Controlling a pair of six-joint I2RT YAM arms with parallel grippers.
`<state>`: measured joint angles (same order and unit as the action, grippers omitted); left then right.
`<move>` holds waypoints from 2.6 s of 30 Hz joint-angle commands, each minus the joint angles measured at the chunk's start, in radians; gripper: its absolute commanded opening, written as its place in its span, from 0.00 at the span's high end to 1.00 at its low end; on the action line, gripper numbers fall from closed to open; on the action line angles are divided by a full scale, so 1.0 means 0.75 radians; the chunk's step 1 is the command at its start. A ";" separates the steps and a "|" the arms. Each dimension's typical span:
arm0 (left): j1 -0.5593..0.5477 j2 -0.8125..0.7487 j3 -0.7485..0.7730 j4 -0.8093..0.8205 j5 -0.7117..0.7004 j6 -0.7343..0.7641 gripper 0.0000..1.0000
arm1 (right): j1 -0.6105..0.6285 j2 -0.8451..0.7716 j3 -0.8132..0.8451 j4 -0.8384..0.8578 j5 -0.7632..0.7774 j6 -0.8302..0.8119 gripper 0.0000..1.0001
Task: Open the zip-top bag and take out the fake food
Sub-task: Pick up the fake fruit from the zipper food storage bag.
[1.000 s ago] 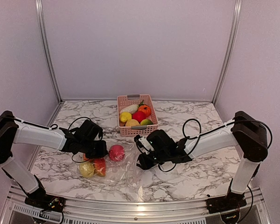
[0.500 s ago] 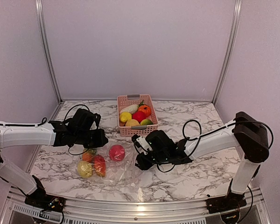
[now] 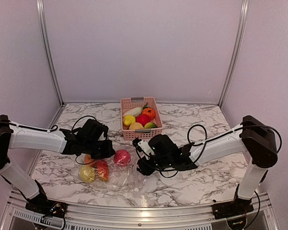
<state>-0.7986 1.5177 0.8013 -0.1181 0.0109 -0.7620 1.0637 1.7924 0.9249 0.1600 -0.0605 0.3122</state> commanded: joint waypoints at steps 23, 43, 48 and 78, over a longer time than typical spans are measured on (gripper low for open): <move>-0.031 0.177 -0.005 0.129 0.101 0.054 0.96 | 0.056 0.045 0.092 0.126 0.148 -0.153 0.18; -0.053 0.206 0.009 0.059 0.045 0.074 0.96 | 0.056 -0.004 0.019 0.138 0.206 -0.173 0.18; -0.054 0.206 0.001 0.065 0.050 0.073 0.96 | 0.040 0.029 0.003 0.146 0.216 -0.176 0.25; -0.036 0.184 -0.022 0.056 0.017 0.042 0.96 | 0.038 0.134 0.131 0.138 0.213 -0.152 0.45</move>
<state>-0.8330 1.6741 0.8051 -0.0410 0.0475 -0.7185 1.0946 1.9335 1.0073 0.2893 0.1143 0.1806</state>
